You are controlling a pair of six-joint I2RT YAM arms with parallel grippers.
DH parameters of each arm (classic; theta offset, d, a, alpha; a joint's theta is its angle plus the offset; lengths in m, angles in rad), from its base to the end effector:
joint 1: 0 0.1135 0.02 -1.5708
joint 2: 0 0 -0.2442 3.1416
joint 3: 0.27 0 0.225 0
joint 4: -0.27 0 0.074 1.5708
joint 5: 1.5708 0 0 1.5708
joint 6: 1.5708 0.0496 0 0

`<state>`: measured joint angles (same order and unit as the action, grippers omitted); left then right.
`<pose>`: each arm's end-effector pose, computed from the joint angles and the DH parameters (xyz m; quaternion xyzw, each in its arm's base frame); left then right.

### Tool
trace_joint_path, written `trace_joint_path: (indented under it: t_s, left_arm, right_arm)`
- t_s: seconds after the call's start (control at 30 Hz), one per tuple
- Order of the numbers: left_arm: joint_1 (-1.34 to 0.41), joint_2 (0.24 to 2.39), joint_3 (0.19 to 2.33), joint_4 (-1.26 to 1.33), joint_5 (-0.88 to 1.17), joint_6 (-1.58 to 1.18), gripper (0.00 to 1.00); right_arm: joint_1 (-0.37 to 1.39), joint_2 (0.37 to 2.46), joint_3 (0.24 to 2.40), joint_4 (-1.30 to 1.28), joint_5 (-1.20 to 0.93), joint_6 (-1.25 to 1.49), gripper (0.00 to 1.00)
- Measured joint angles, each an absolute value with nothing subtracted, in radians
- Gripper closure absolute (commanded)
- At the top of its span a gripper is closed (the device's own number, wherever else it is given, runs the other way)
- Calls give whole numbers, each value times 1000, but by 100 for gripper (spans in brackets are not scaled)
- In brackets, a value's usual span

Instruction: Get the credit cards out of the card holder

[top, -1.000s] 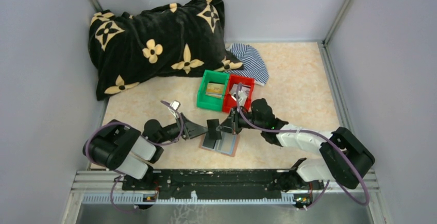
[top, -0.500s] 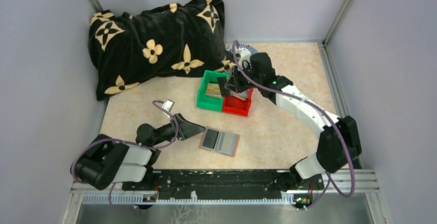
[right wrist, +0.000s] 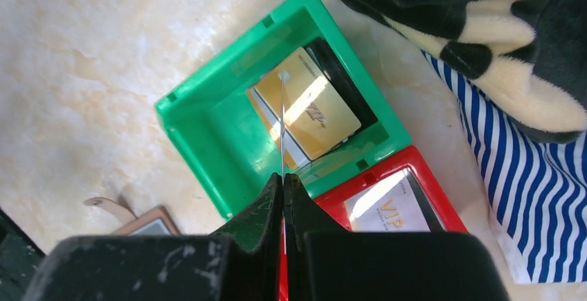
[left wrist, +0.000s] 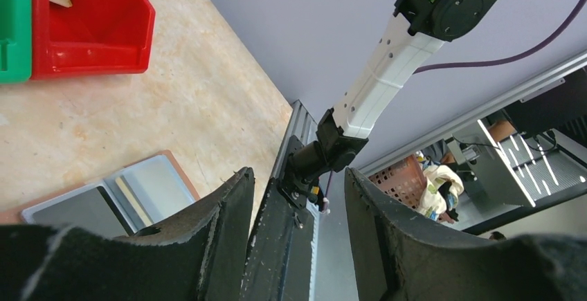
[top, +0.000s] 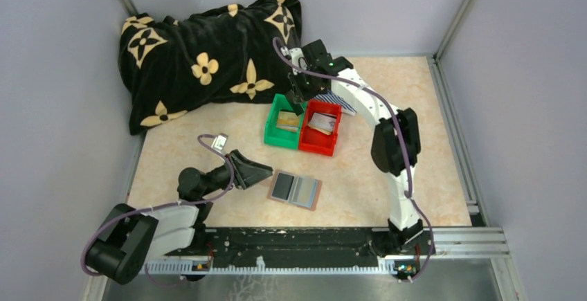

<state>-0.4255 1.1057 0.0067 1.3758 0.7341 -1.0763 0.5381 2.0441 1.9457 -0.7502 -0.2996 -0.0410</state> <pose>0.1403 -0.1001 0.1962 0.0914 0.6247 -0.6663 0.3969 0.3645 0.2346 0.2782 -0.3146 0.8715 0.2213 0.3043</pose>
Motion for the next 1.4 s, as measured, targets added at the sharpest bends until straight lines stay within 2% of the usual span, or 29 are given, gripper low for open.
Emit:
trace_joint_path:
  t_s: [0.43,0.73,1.17,1.4]
  left_arm:
    - [-400,1092,7,1311,733,-1053,45]
    - [-391,1093,7,1276,727,-1034,46]
    - [-390,1094,7,1232,722,-1011,47]
    - [-390,1094,7,1227,722,-1004,48]
  right_arm:
    - [557,2220,2087,-864,-252,-186,100]
    - [659,2253,2122,-883,-58,-268,100]
    - [833,2252,1931,-741,329,-341,100]
    - [848,2228,1872,-659,396,-349,100]
